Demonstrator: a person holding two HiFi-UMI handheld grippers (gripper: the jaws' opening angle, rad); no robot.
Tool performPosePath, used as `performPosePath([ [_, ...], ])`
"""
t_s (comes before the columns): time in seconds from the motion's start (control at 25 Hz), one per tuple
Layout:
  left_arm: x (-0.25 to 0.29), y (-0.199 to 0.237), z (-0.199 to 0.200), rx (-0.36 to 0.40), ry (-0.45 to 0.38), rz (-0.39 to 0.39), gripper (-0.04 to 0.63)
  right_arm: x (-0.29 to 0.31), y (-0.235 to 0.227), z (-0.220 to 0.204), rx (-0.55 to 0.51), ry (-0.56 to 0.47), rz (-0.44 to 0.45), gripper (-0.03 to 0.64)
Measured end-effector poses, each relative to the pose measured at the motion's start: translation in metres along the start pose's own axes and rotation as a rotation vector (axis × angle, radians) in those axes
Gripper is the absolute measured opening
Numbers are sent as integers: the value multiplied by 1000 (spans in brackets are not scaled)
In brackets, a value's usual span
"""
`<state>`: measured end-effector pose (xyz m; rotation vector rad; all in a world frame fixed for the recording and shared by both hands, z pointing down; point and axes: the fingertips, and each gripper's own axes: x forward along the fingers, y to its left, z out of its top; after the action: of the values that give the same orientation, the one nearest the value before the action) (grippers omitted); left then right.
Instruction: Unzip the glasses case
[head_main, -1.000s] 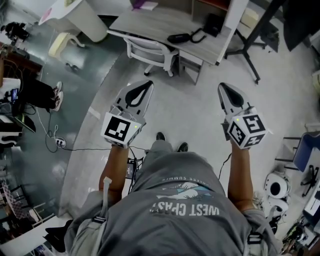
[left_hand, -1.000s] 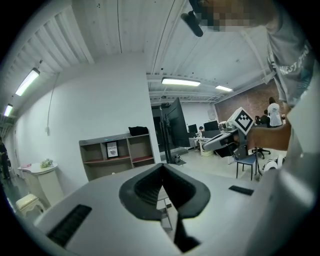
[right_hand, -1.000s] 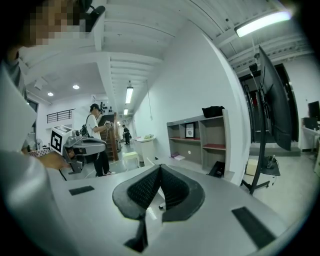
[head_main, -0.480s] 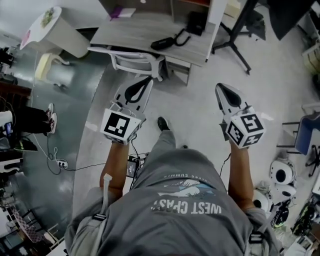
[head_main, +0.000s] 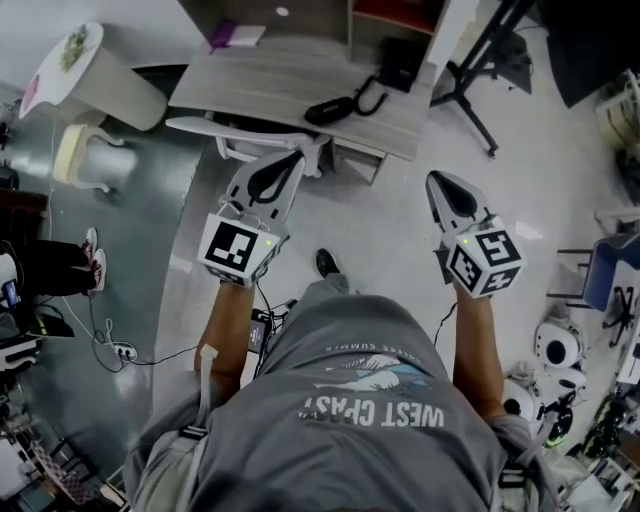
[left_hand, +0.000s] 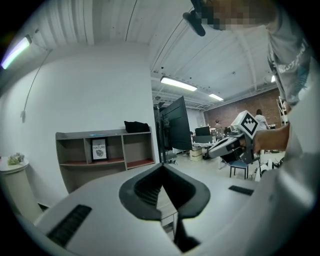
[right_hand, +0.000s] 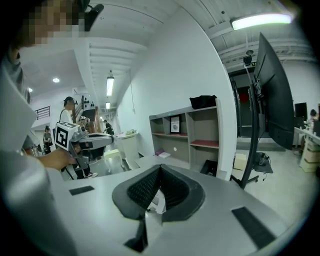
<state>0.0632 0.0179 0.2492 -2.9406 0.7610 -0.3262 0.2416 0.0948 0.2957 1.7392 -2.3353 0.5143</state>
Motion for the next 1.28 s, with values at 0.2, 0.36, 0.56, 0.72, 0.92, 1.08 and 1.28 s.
performPosePath([
  [0.2,8,49,-14,-16,0,-11,-2,44,6,12,0,5,-19,12],
  [0.36,12,74,-20,-25,-18,-26,-2,67,10,18,-5,8,-40,12],
  [0.56,13,94,-20,-34,-49,-28,-2,83,16,26,-26,25,-48,12],
  [0.72,8,108,-25,-53,-62,-13,-2,96,21,30,-44,42,-40,12],
  [0.92,-5,123,-31,-83,-75,28,-2,112,25,36,-76,56,-20,12],
  [1.08,-16,132,-35,-94,-73,79,-2,126,23,43,-95,63,9,12],
  [1.28,-9,148,-42,-114,-52,137,-2,156,14,55,-116,71,68,12],
])
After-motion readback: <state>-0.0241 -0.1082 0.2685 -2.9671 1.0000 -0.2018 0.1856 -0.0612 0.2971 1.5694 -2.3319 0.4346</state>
